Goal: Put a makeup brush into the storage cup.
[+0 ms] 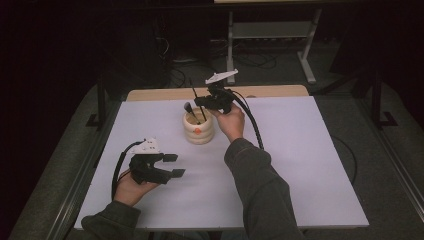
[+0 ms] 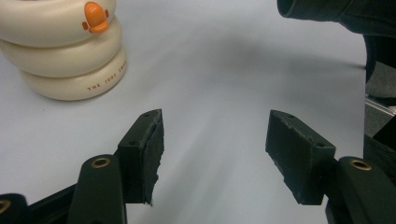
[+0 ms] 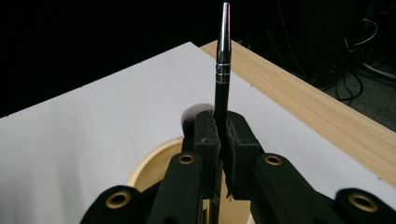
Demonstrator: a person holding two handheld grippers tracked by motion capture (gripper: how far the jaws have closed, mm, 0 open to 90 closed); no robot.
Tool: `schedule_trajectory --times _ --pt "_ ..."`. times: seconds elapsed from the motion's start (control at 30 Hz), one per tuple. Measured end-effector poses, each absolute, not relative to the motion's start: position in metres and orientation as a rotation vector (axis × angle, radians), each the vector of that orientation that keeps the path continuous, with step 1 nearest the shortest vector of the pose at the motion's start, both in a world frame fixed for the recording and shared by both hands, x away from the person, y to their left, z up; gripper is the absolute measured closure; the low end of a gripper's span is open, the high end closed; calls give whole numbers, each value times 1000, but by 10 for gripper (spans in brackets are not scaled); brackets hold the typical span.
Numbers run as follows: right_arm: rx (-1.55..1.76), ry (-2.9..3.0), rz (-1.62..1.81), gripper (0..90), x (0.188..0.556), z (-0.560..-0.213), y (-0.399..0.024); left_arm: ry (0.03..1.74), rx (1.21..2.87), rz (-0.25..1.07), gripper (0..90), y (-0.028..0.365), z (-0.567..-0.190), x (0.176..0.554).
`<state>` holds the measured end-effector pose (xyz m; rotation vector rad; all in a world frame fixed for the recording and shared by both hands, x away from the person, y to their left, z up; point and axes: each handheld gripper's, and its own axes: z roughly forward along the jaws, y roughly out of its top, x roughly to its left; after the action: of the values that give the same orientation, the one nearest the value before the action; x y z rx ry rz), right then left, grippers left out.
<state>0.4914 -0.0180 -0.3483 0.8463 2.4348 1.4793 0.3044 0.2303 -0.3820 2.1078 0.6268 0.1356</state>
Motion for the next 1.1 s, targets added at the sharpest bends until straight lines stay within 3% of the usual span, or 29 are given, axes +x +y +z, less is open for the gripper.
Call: schedule_trajectory --times 0.47,0.53,1.1 --pt "837 2449 1489 834 487 -353 -19 631 2111 132 362 230 -383 305" --pt "857 2443 1488 718 486 -352 -19 638 2108 133 357 230 -383 305" --pt "902 2387 1471 548 469 -341 -57 650 2112 150 347 231 -383 307"
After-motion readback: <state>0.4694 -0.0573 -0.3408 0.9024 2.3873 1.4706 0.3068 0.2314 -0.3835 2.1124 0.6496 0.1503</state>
